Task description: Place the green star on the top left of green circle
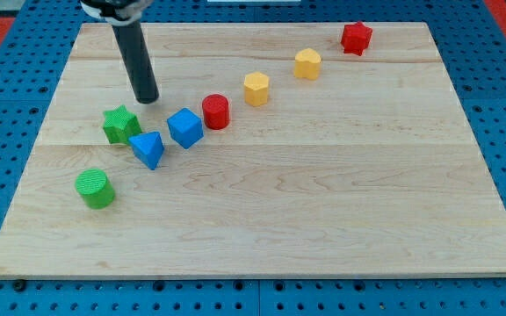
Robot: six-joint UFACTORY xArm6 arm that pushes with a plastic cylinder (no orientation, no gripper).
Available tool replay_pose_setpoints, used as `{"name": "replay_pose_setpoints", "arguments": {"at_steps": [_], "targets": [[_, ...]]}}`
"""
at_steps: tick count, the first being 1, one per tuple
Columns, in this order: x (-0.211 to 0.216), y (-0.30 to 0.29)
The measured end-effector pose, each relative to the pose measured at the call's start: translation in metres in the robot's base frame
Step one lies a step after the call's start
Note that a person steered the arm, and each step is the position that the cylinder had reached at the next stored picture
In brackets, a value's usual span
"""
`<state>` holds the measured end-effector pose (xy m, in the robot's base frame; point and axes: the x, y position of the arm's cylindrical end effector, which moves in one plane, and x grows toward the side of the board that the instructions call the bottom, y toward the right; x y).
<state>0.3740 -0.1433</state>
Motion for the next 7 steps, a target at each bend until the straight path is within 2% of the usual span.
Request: {"name": "replay_pose_setpoints", "arguments": {"at_steps": [2, 4, 7], "targets": [[0.027, -0.042], [0.073, -0.089], [0.141, -0.098]]}}
